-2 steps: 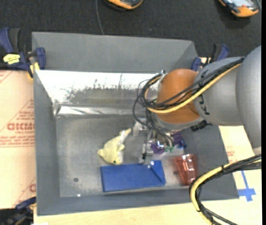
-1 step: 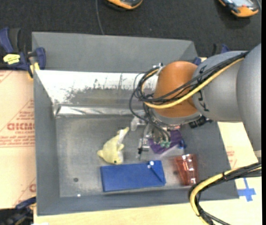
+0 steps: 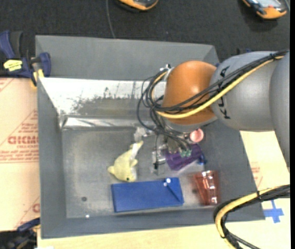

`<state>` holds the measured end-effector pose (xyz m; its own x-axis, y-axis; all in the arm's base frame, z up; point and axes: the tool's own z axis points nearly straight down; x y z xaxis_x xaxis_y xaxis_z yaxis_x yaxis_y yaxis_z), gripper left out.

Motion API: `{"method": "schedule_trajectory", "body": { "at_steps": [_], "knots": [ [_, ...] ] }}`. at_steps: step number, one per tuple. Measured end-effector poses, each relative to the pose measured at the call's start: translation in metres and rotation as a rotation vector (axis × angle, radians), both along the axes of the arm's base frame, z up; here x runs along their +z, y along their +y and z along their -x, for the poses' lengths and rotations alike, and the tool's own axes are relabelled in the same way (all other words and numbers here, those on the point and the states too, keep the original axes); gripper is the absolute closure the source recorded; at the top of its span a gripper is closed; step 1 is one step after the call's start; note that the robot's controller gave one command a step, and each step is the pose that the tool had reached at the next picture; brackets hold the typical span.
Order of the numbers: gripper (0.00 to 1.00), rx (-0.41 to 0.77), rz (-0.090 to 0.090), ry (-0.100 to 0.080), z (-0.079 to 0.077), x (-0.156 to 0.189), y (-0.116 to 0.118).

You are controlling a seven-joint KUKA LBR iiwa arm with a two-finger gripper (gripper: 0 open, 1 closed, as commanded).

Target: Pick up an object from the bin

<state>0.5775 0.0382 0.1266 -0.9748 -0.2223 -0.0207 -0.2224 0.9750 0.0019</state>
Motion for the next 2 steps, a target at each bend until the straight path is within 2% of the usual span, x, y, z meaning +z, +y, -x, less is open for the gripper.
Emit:
{"method": "schedule_trajectory", "body": {
  "at_steps": [1,2],
  "knots": [
    [0.00,-0.148,-0.001,-0.002,-0.019,0.056,-0.017],
    [0.00,-0.200,-0.005,-0.008,-0.009,0.020,0.026]
  ]
}}
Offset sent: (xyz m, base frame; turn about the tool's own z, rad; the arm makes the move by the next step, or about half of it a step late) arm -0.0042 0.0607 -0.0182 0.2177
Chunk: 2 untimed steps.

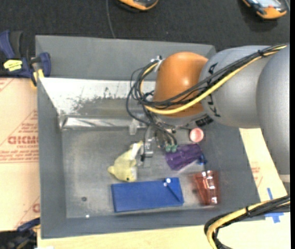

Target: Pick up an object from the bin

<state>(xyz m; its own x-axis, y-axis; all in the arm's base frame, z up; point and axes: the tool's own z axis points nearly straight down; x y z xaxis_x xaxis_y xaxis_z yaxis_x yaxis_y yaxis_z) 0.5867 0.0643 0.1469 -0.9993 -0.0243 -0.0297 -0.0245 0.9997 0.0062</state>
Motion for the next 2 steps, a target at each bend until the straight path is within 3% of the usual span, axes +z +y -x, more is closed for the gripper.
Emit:
{"method": "schedule_trajectory", "body": {
  "at_steps": [1,2],
  "knots": [
    [0.00,0.170,0.009,0.002,0.0021,-0.0271,0.0238],
    [0.00,0.201,0.009,-0.006,0.0089,-0.0346,0.0258]
  ]
}}
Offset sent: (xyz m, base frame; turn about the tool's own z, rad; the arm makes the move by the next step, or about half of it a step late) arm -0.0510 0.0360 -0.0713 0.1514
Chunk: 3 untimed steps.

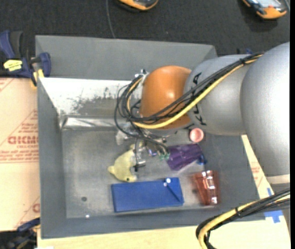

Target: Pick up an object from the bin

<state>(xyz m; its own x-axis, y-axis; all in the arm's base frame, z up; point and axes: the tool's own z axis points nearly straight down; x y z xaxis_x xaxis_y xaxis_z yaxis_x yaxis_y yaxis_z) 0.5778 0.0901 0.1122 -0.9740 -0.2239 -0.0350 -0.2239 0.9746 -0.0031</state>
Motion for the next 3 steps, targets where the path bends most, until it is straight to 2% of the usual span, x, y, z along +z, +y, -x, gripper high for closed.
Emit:
{"method": "schedule_trajectory", "body": {
  "at_steps": [1,2,3],
  "knots": [
    [0.00,-0.191,-0.007,0.003,0.018,-0.018,0.015],
    [0.00,0.168,0.005,0.002,0.022,-0.026,0.006],
    [0.00,0.296,0.008,0.000,0.024,-0.030,-0.010]
  ]
}}
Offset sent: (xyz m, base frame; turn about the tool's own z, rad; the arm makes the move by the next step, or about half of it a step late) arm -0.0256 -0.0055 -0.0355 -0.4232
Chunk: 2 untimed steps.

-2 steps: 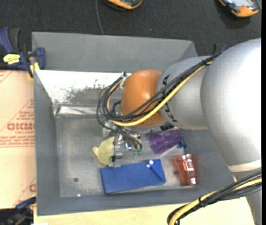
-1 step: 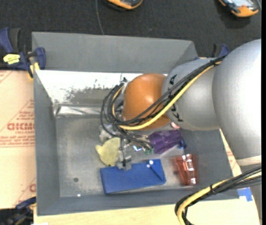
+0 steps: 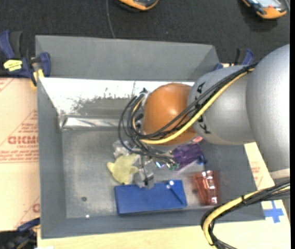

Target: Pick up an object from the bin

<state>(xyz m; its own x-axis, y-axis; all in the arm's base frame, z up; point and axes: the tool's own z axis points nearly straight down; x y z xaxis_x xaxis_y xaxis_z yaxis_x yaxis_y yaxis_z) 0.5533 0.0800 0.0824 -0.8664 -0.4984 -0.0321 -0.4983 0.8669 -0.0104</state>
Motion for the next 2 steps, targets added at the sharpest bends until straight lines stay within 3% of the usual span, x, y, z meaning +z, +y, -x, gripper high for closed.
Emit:
{"method": "schedule_trajectory", "body": {
  "at_steps": [1,2],
  "knots": [
    [1.00,0.199,0.005,-0.005,-0.0400,-0.0116,-0.0050],
    [1.00,0.198,0.005,-0.005,-0.0399,-0.0111,-0.0049]
  ]
}}
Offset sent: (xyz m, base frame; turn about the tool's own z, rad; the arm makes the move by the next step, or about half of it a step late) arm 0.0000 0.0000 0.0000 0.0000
